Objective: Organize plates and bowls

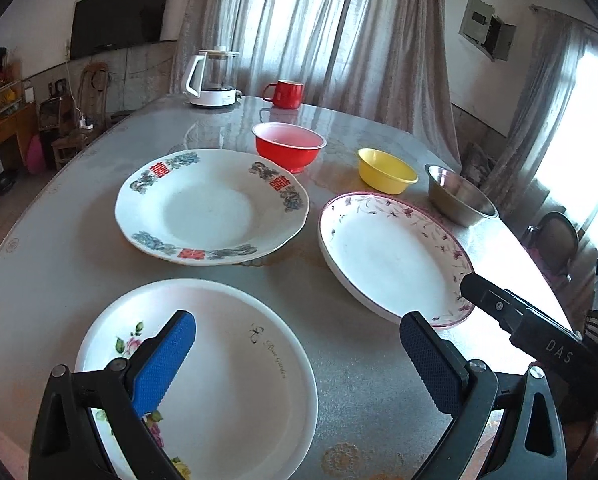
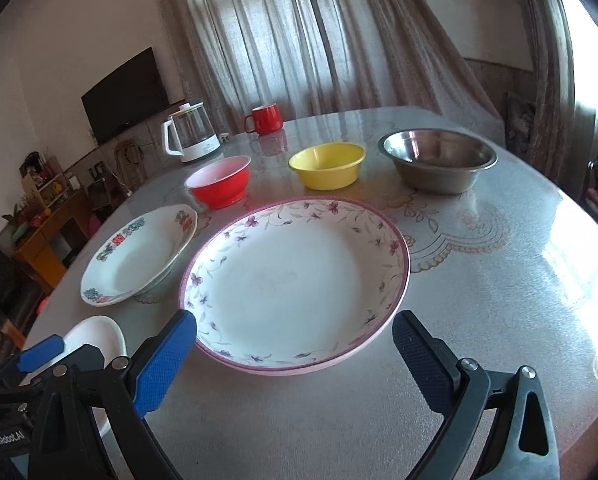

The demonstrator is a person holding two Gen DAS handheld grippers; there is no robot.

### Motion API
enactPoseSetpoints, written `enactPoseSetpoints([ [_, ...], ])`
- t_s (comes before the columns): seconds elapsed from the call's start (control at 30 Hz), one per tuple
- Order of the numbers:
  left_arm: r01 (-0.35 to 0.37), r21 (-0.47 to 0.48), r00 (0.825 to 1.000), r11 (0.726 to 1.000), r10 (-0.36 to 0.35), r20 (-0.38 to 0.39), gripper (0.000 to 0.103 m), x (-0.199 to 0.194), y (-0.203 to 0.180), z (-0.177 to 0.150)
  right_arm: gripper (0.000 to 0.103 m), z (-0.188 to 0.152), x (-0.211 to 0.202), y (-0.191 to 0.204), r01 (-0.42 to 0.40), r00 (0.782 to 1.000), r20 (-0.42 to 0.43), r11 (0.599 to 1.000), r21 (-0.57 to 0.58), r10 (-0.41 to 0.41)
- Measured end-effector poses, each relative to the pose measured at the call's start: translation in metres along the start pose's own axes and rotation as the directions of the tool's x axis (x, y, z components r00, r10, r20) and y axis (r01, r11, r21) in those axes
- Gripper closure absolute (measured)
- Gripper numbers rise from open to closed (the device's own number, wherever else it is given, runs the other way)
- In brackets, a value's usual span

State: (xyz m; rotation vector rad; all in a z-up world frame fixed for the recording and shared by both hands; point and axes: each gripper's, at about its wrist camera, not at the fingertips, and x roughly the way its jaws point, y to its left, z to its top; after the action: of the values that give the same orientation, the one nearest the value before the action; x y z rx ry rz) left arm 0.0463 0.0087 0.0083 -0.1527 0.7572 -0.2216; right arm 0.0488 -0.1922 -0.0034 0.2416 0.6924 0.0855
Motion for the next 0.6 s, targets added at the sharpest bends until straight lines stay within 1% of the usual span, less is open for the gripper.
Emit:
enactPoseSetpoints([
  [0.07, 0.036, 0.021, 0.999, 0.999, -0.035, -0.020, 0.000, 0.005, -0.005, 0.006, 0.003, 0.006, 0.002, -0.013, -0.033, 0.999, -0.024, 0.999, 0.039, 0.034],
  [0.1, 0.049, 0.028, 0.998, 0.998, -0.047, -0.038, 0.000, 0.009, -0.007, 0.010, 0.003, 0.008, 0.003, -0.019, -0.037, 0.999, -0.036, 0.998, 0.054, 0.039],
  [0.2, 0.105, 0.007, 0.992, 0.994, -0.105, -0.077, 0.000, 0.017, -0.008, 0.018, 0.003, 0.014, 0.009, -0.032, -0.026, 0.997, -0.072, 0.996, 0.081, 0.032],
  [0.23, 0.127, -0.006, 0.989, 0.992, -0.127, -0.080, 0.000, 0.019, -0.009, 0.021, 0.005, 0.016, 0.009, -0.035, -0.023, 0.997, -0.072, 0.996, 0.086, 0.029],
  [0.3, 0.143, -0.017, 0.984, 0.990, -0.144, -0.103, 0.000, 0.026, -0.010, 0.027, 0.021, 0.019, 0.013, -0.042, -0.005, 0.997, -0.077, 0.996, 0.085, 0.012],
  [0.33, 0.159, -0.024, 0.980, 0.987, -0.161, -0.114, 0.000, 0.030, -0.011, 0.029, 0.025, 0.021, 0.015, -0.045, 0.006, 0.996, -0.085, 0.997, 0.083, 0.001],
  [0.37, 0.172, -0.024, 0.978, 0.985, -0.173, -0.118, 0.000, 0.033, -0.013, 0.032, 0.031, 0.022, 0.018, -0.048, 0.012, 0.996, -0.092, 0.997, 0.083, -0.005],
  [0.4, 0.173, -0.017, 0.978, 0.985, -0.174, -0.116, 0.000, 0.035, -0.015, 0.034, 0.036, 0.023, 0.022, -0.051, 0.021, 0.995, -0.101, 0.996, 0.085, -0.012],
  [0.43, 0.171, -0.006, 0.978, 0.985, -0.171, -0.117, 0.000, 0.038, -0.018, 0.036, 0.039, 0.024, 0.025, -0.054, 0.030, 0.994, -0.109, 0.996, 0.086, -0.020],
  [0.5, 0.166, 0.015, 0.976, 0.986, -0.162, -0.146, 0.000, 0.045, -0.023, 0.040, 0.051, 0.027, 0.031, -0.060, 0.047, 0.992, -0.118, 0.995, 0.087, -0.037],
  [0.53, 0.159, 0.014, 0.975, 0.987, -0.155, -0.159, 0.000, 0.048, -0.024, 0.042, 0.054, 0.028, 0.034, -0.062, 0.057, 0.992, -0.119, 0.995, 0.085, -0.047],
  [0.6, 0.123, 0.024, 0.977, 0.992, -0.117, -0.176, 0.000, 0.057, -0.024, 0.045, 0.058, 0.031, 0.038, -0.067, 0.073, 0.990, -0.129, 0.994, 0.085, -0.062],
])
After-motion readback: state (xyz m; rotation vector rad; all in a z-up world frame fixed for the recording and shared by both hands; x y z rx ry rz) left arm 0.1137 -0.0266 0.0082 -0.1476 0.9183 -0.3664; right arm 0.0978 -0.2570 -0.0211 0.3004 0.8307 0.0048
